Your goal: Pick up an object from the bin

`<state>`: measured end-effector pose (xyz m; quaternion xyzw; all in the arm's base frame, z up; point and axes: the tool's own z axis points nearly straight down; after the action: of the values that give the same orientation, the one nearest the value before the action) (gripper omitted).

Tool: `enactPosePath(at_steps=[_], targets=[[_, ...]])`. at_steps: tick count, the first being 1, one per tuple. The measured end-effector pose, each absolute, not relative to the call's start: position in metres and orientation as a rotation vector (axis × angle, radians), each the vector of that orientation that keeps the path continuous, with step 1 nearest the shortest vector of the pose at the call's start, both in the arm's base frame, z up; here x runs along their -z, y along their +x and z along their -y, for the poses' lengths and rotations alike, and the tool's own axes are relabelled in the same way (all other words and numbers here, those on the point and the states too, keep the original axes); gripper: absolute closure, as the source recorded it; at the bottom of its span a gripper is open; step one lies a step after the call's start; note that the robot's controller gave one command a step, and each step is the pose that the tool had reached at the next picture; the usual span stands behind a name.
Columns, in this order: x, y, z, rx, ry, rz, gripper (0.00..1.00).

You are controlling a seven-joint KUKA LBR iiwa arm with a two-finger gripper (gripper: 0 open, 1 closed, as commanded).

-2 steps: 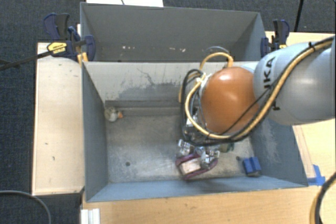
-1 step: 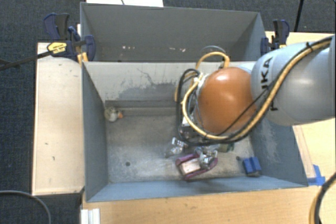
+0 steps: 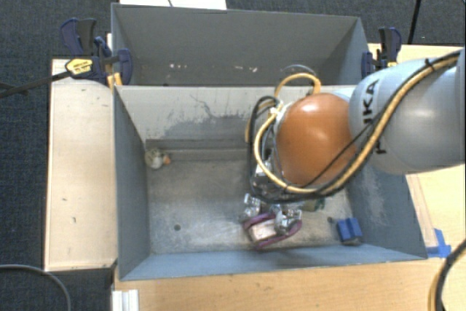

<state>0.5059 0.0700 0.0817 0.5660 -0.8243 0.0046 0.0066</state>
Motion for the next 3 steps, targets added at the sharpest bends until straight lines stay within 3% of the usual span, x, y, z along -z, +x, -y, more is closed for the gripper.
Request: enactPosePath(at_steps=[1,2,3], targets=[[-0.095,0.516,-0.066,0.005,1.676,2.658,1.0],[-0.095,0.517,-0.066,0.001,1.676,2.664,0.0],[-0.074,0.513,-0.049,0.007,2.163,2.268,0.0]])
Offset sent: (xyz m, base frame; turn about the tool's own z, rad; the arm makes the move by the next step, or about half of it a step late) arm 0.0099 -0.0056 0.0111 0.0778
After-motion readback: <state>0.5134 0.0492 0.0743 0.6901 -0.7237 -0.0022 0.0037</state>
